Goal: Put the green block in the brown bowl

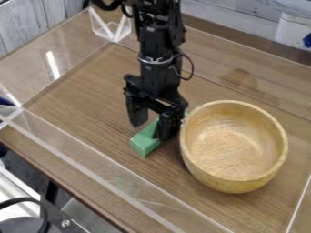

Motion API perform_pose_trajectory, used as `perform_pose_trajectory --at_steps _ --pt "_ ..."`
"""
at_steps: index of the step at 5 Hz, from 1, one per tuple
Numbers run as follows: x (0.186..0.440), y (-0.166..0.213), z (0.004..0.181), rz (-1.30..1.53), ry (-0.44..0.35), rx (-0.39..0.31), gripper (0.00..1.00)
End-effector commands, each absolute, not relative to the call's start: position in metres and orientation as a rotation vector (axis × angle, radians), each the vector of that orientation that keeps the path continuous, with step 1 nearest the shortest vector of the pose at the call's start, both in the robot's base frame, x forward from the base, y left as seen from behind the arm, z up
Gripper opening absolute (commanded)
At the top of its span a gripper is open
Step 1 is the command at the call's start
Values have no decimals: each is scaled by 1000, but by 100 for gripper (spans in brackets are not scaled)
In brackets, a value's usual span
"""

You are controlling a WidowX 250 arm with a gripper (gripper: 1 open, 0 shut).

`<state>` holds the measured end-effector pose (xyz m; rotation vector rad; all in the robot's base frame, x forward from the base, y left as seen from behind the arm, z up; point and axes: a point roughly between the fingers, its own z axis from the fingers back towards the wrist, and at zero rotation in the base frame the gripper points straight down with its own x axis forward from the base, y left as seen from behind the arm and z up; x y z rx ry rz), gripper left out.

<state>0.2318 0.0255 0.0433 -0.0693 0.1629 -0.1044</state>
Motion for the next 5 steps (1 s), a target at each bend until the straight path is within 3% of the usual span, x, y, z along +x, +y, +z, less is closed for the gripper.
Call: perform_pose_trajectory --at_steps 1,3,4,5 --pt "244 29 56 -98 94 -57 100" --pt "245 30 44 -94 120 -56 100" --pt "246 30 40 -90 126 -56 0" --pt "247 30 41 -89 123 -57 0"
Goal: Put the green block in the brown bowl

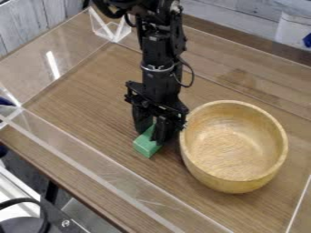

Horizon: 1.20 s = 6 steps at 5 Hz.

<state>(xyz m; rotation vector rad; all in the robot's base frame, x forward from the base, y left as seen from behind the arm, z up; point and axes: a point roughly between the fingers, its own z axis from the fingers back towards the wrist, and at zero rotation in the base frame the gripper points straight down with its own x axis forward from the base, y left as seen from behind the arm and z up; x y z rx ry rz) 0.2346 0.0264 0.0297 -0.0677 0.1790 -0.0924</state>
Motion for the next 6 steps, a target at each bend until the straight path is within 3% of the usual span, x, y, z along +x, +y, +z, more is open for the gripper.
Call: perform_pose_trajectory --at_steps 1,6 --pt "248 29 45 -87 115 -57 0" --pt "258 27 71 -86 58 -58 0"
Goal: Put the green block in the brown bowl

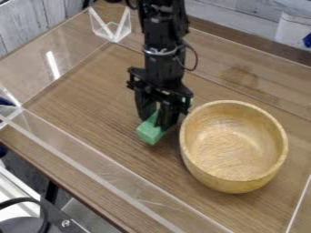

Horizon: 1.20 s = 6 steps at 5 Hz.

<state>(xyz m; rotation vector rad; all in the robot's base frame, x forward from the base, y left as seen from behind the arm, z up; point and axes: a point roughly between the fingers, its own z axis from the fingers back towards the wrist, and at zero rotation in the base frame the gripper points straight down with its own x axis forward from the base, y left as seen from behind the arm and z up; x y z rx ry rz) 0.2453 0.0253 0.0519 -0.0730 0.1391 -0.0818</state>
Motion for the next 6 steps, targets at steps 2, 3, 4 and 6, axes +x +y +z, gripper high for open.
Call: perform_pose_trajectory --at_steps 2,3,4,6 --pt "288 17 104 -97 -33 -70 0" --pt "295 7 126 -126 -80 -72 0" --pt "279 6 124 -126 -64 -70 0" --pt "277 11 119 -117 -60 -68 0"
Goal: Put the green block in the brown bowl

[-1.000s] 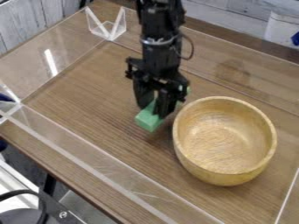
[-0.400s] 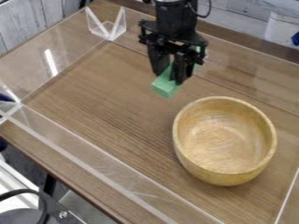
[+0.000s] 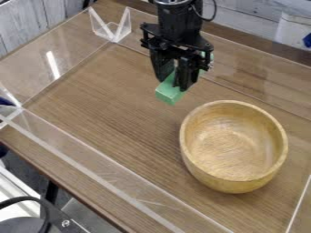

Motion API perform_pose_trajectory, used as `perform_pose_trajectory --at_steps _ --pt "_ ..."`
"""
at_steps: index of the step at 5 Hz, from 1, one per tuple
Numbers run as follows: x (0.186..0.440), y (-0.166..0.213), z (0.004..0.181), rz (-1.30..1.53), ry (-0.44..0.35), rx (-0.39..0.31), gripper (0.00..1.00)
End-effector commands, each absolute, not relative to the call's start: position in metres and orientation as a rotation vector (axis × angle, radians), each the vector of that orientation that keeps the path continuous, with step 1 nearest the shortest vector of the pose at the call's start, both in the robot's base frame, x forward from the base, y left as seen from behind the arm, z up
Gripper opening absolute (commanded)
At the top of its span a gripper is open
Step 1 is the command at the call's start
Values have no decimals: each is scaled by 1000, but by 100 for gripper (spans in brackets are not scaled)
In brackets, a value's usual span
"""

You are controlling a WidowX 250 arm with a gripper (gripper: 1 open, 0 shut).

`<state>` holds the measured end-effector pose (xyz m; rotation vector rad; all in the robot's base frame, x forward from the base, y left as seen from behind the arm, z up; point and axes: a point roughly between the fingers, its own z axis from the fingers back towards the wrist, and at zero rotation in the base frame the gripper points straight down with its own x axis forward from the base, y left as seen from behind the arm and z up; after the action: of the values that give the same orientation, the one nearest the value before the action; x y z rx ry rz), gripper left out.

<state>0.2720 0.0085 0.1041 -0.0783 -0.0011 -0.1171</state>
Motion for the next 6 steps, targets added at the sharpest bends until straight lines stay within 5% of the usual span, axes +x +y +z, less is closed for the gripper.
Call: perform_pose_trajectory --at_steps 1,4,6 --pt "284 14 114 -112 -62 -66 0" --pt "303 24 102 -87 -67 -63 0" --pt "286 -11 107 -166 -60 -84 0"
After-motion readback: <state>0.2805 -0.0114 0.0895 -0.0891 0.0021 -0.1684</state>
